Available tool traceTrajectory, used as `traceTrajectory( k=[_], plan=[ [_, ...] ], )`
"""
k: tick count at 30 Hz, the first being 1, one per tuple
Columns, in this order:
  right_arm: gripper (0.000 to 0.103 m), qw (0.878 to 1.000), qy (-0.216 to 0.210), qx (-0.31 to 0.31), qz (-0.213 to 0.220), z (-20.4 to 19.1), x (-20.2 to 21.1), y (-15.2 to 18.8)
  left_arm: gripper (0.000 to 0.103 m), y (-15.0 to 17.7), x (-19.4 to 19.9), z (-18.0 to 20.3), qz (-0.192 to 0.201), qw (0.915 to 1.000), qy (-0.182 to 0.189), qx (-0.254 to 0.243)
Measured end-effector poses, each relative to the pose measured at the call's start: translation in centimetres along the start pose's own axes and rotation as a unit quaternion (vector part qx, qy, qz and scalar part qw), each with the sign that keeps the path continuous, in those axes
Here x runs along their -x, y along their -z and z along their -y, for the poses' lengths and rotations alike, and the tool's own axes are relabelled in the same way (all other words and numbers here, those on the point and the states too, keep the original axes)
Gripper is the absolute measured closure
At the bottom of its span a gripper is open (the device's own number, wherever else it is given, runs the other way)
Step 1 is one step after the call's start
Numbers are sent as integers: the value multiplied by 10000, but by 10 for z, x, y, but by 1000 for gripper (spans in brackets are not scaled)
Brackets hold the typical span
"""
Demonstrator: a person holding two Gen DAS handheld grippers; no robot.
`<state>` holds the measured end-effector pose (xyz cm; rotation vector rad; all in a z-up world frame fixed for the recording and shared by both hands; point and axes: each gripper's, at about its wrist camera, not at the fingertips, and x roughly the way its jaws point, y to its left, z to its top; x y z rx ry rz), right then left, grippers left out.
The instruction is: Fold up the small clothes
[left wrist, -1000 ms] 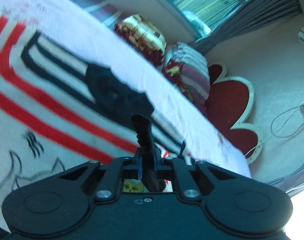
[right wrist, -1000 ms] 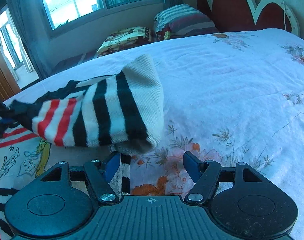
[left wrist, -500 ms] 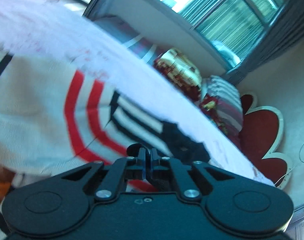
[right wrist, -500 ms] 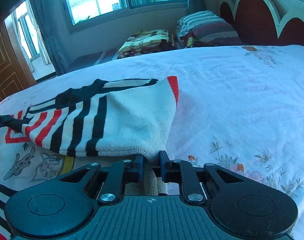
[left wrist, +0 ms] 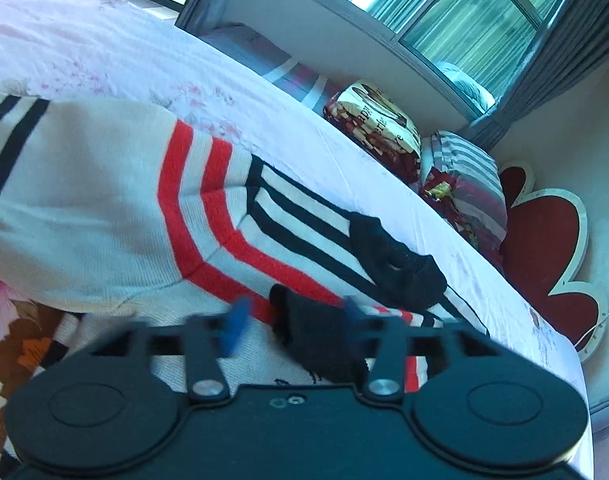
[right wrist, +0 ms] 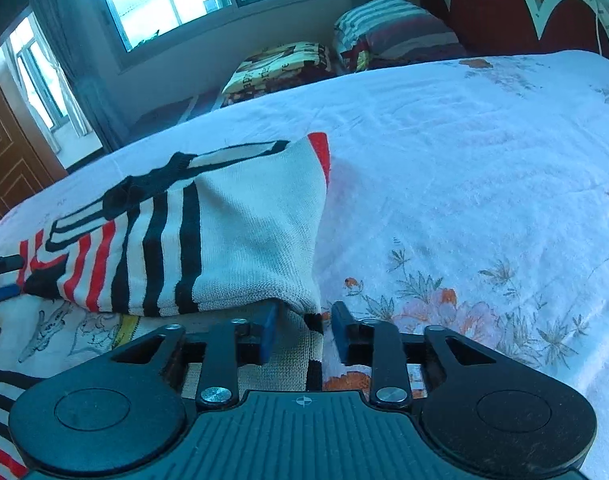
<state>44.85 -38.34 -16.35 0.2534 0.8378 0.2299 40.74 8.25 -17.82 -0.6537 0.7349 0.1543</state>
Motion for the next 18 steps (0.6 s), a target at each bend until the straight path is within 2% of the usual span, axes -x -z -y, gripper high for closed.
traceTrajectory(
  k=[1,3,6,9,11,12,14,16,18],
  plan=[
    [52,10000,2,5,83,0,4,-3,16,0,3,1,80,10000,-45,16],
    [52,9999,-48,-23,156,1,4,-11,18,0,4,7,94,9999,57,-62],
    [52,9999,-51,-104,115,5,-15,-29,28,1,-12,17,-196,9996,139,-167],
    [52,9995,-99,-297,61,10,-37,-46,29,8,-35,17,-589,9982,14,-149],
    [52,9989,-193,-432,53,14,-52,-57,32,13,-41,18,-455,9986,-19,-251],
    [52,9987,-196,-470,47,15,-59,-63,54,14,-41,20,-387,9987,-39,-341],
    [52,9985,-188,-508,36,18,-74,-72,89,15,-44,18,-421,9987,22,-275],
    [52,9982,-156,-580,-1,20,-89,-81,91,19,-42,13,-406,9989,83,-208],
    [52,9978,-214,-632,-67,22,-101,-86,93,26,-34,13,-340,9985,76,-422]
  ],
)
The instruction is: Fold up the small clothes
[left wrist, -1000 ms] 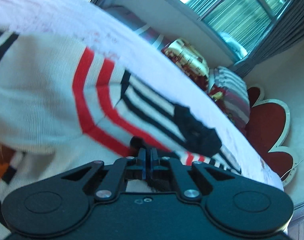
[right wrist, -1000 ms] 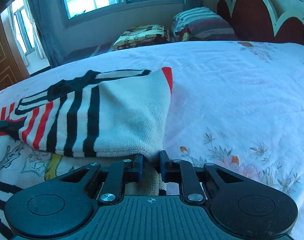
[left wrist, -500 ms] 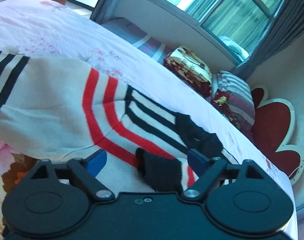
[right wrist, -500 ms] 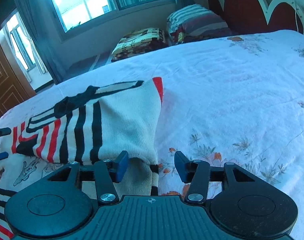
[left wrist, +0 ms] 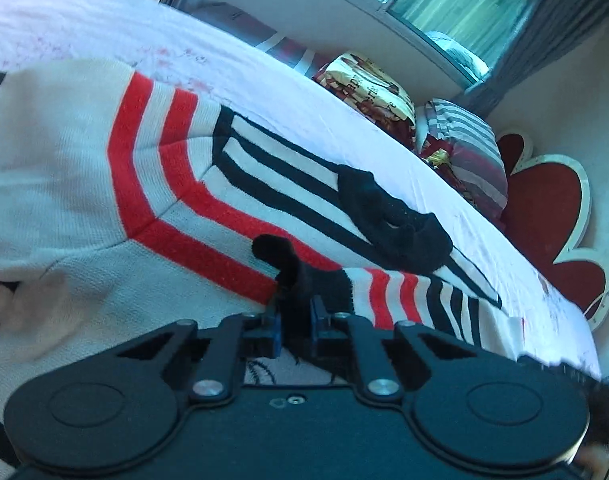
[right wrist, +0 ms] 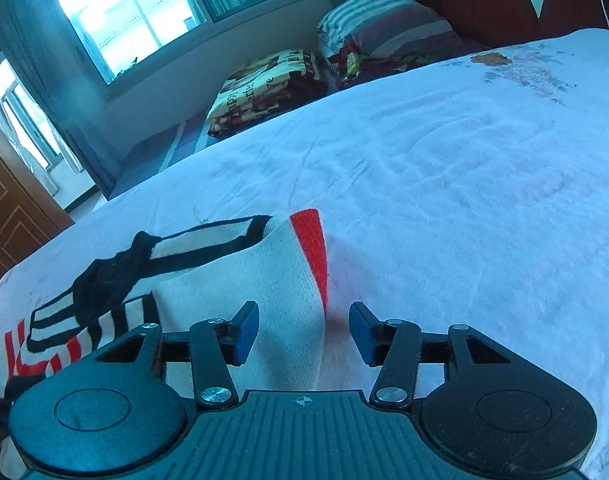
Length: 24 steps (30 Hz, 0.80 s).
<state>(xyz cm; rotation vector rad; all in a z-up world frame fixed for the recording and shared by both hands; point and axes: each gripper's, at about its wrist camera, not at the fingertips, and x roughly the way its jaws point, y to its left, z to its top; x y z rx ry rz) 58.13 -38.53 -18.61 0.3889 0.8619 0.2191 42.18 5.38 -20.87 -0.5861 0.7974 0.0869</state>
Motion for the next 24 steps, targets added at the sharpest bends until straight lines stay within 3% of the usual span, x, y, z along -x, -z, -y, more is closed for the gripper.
traceTrajectory(
  k=[3,6,7,13,15,16,18,21,24],
  plan=[
    [53,10000,-42,-5,5,-1,-11,-5,93,8,8,-9,34,10000,-67,-43],
    [89,9999,-110,18,40,-6,-15,-9,94,8,9,-5,53,9998,-113,-121],
    [92,9999,-33,90,75,-8,-15,-9,94,6,9,-3,63,9998,-139,-157],
    [92,9997,142,118,181,0,-16,-6,92,0,6,9,75,9983,-337,-476],
    [91,9992,230,260,200,-7,-12,-7,80,-2,8,12,96,9975,-478,-514],
    [86,9990,266,285,235,-10,-8,-8,77,-4,11,14,139,9973,-509,-518],
    [78,9979,269,386,445,-17,3,-9,51,-6,21,15,298,9967,-565,-495],
    [78,9956,163,675,629,-35,15,-10,47,-10,39,25,669,9944,-501,-653],
    [78,9943,-83,982,406,-57,12,-4,34,-12,33,43,543,9940,-201,-932]
  ],
)
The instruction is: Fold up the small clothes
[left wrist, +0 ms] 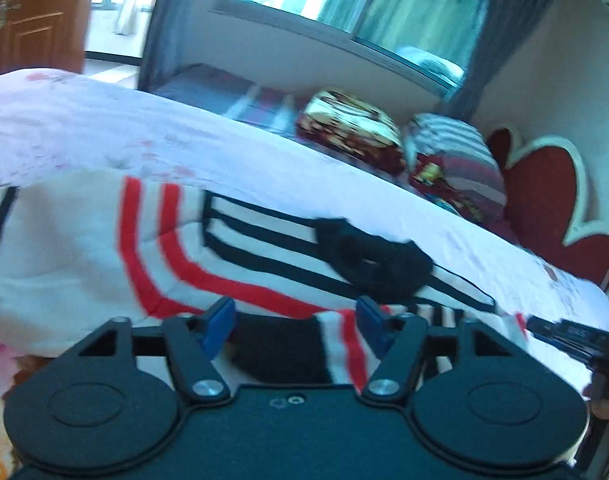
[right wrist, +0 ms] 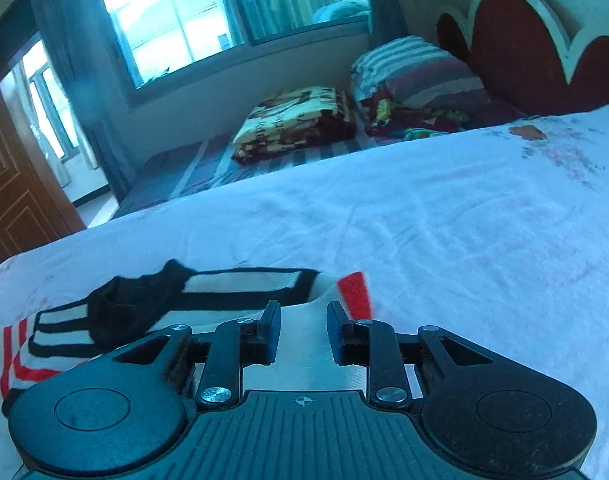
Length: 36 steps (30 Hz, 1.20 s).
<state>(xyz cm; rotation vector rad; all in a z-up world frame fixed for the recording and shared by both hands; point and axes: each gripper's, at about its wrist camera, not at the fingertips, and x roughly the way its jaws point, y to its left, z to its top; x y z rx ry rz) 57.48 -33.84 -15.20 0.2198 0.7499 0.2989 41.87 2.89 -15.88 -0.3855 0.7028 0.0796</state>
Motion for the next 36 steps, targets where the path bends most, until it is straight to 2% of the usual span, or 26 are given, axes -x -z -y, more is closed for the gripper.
traceTrajectory(
  k=[3,6,8,9,11,14,19,21,23,26,29,30,31,32,33,36],
  plan=[
    [78,9993,-48,311,-186,-21,-9,11,34,5,-24,14,-304,9994,95,-158],
    [78,9984,3,451,-335,-29,-20,22,37,15,-51,13,-682,9974,-14,-225],
    [78,9966,243,688,-371,-27,-28,29,36,21,-56,12,-574,9971,-69,-496],
    [78,9969,194,666,-365,-23,-29,30,36,23,-56,12,-564,9964,-78,-625],
    [78,9972,166,636,-358,-19,-30,30,36,23,-56,12,-577,9961,-46,-672],
    [78,9964,372,645,-403,-23,-25,29,38,21,-53,7,-638,9962,1,-587],
    [78,9975,-62,597,-372,-44,-3,36,37,16,-42,12,-682,9963,-176,-484],
    [78,9960,-74,760,-456,-55,-5,44,32,17,-38,14,-685,9962,-189,-504],
    [78,9935,51,913,-679,-62,-13,54,32,21,-39,14,-758,9946,-328,-634],
    [78,9946,-61,804,-647,-68,-5,55,31,19,-32,13,-821,9939,-396,-618],
    [76,9953,-164,751,-593,-78,5,55,20,16,-19,10,-750,9944,-486,-570],
    [70,9952,-169,777,-565,-84,9,56,19,15,-16,9,-734,9943,-538,-562],
    [56,9953,-164,790,-528,-89,11,57,19,14,-12,8,-728,9943,-542,-554],
    [50,9955,-163,796,-487,-94,14,59,19,13,-8,6,-721,9944,-539,-555],
    [47,9956,-184,809,-439,-100,17,60,19,12,-5,4,-709,9943,-553,-576],
    [47,9949,-208,892,-429,-119,22,65,16,11,8,-4,-655,9942,-587,-616]
  ],
)
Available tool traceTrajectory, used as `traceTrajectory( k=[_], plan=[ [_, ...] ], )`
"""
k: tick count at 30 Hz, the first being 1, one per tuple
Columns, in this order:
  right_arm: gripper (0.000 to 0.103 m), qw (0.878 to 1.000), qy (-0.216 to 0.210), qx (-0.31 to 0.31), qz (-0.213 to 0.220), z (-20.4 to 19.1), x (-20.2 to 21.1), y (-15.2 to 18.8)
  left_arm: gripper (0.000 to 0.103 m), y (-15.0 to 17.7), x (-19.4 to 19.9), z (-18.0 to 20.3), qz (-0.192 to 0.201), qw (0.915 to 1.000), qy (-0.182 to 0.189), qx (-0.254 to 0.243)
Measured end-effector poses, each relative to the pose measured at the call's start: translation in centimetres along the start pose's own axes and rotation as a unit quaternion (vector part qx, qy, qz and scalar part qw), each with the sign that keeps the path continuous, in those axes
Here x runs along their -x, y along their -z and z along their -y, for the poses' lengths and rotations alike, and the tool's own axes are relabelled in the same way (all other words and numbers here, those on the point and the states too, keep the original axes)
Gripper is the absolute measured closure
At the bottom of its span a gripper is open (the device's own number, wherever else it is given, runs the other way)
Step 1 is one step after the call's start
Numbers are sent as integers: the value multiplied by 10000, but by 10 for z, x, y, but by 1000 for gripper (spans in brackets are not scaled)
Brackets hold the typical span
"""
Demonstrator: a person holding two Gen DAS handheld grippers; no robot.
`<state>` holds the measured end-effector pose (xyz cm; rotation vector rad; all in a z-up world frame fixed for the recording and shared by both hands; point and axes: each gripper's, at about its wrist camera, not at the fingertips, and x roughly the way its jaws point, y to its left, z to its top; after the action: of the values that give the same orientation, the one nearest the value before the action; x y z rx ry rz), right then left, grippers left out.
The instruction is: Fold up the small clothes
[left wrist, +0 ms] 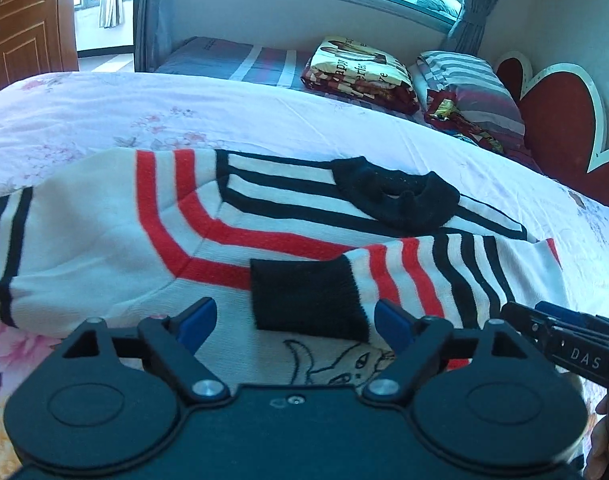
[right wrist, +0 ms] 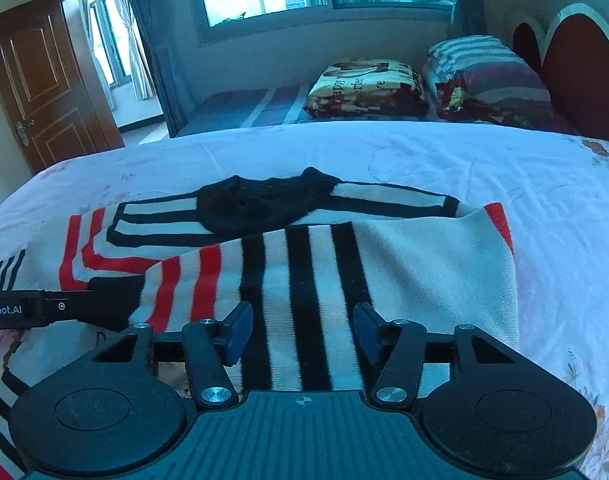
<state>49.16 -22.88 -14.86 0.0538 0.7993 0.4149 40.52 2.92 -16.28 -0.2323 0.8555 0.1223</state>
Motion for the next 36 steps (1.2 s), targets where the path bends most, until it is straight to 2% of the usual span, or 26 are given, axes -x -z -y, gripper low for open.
traceTrajectory(
  k=[6,11,17,20,24,29,33,36],
  plan=[
    [47,9999,-128,69,-33,-40,-1,5,14,4,21,-39,24,9998,-43,192],
    [47,9996,-191,208,-60,-74,-6,12,13,12,41,-87,51,9988,-153,455],
    [47,9991,-293,286,-96,-110,-17,14,13,22,63,-170,102,9914,-378,1246],
    [47,9989,-315,319,-107,-123,-24,14,13,29,74,-218,261,9816,-409,1849],
    [47,9987,-347,334,-154,-137,-33,14,16,37,80,-273,366,9629,-375,2646],
    [47,9981,-357,460,-195,-154,-44,12,31,43,73,-329,469,9341,-329,3524],
    [47,9981,-324,458,-242,-157,-54,11,32,44,57,-357,638,9165,-101,3947],
    [47,9982,-277,462,-260,-158,-61,10,33,41,47,-369,914,9105,87,4031]
  ],
)
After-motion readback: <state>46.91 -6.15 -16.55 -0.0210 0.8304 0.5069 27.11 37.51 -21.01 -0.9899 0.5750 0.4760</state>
